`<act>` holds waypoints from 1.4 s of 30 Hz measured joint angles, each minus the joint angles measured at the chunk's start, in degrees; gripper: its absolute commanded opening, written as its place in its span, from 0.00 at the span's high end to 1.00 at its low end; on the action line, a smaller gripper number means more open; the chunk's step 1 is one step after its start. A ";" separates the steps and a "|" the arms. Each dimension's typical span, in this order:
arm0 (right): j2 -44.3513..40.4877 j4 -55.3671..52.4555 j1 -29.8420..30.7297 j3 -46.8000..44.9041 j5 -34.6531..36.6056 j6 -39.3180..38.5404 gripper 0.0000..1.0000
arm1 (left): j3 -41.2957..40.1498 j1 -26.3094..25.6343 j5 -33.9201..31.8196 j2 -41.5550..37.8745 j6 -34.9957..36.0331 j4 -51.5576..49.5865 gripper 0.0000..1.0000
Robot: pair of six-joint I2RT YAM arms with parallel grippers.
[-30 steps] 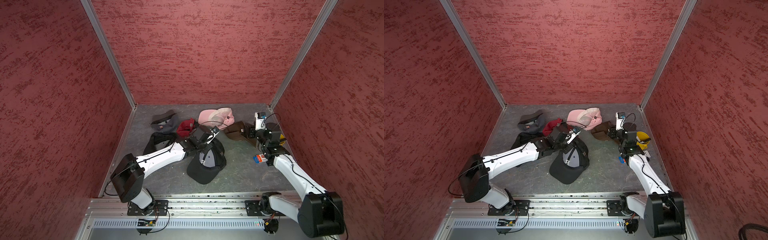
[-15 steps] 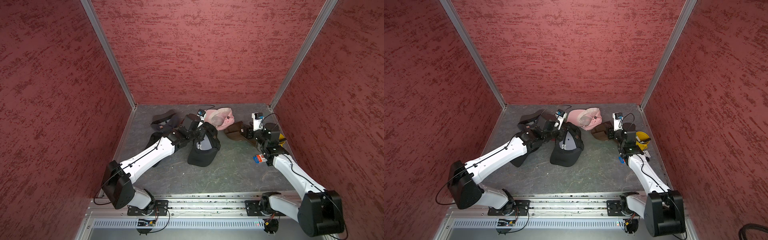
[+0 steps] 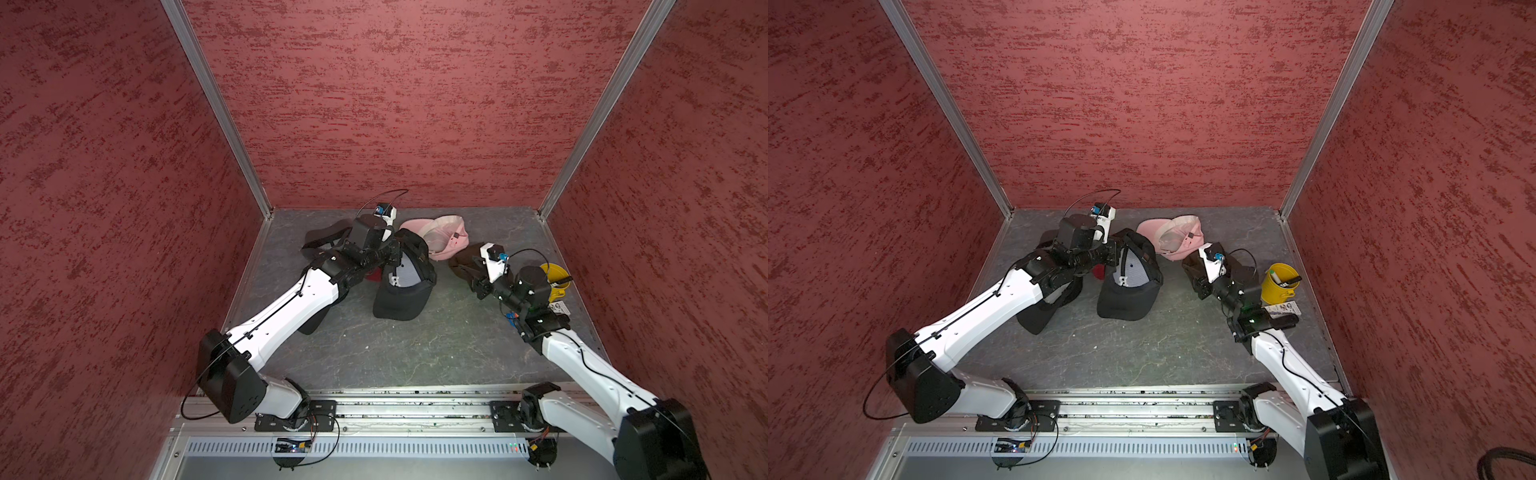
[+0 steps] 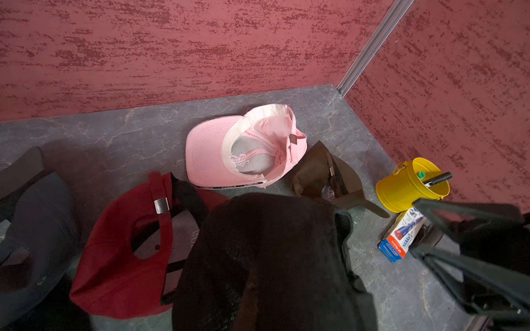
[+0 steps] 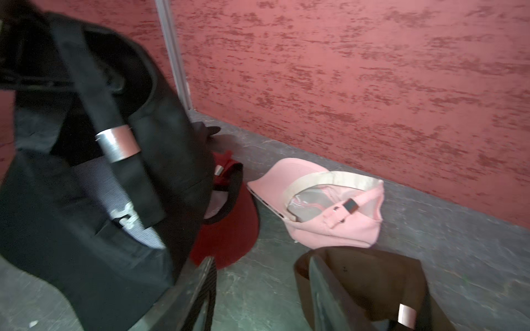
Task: Open the adjustable buckle of the baseball cap
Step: Pick up the baseball cap from the center of the board.
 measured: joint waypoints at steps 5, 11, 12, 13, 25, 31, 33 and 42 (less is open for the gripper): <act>1.40 5.81 5.01 -2.80 1.53 -0.26 0.38 | 0.09 0.24 1.31 -1.22 -2.29 0.87 1.00; 8.24 14.25 8.15 -2.75 2.60 0.50 0.37 | 0.09 0.26 3.30 -1.66 -3.67 1.57 1.00; 9.35 15.50 8.41 -2.71 2.56 0.74 0.37 | 0.09 0.28 3.50 -1.66 -3.80 1.64 1.00; 10.75 16.92 8.59 -2.58 2.36 1.11 0.37 | 0.09 0.31 3.78 -1.66 -3.87 1.73 1.00; 17.44 25.31 9.40 -0.04 -0.11 4.68 0.49 | 0.94 1.99 7.76 -1.64 -6.43 4.66 1.00; 20.98 28.55 9.55 1.66 -0.85 7.10 0.66 | 0.87 4.39 10.47 -1.62 -9.05 7.19 1.00; 21.62 29.68 9.55 1.66 -0.87 8.13 0.71 | 0.87 4.72 10.93 -1.57 -9.62 7.56 1.00; 23.17 32.72 9.64 3.58 -1.16 10.97 0.65 | 0.04 5.44 13.31 -0.59 -11.74 9.70 1.00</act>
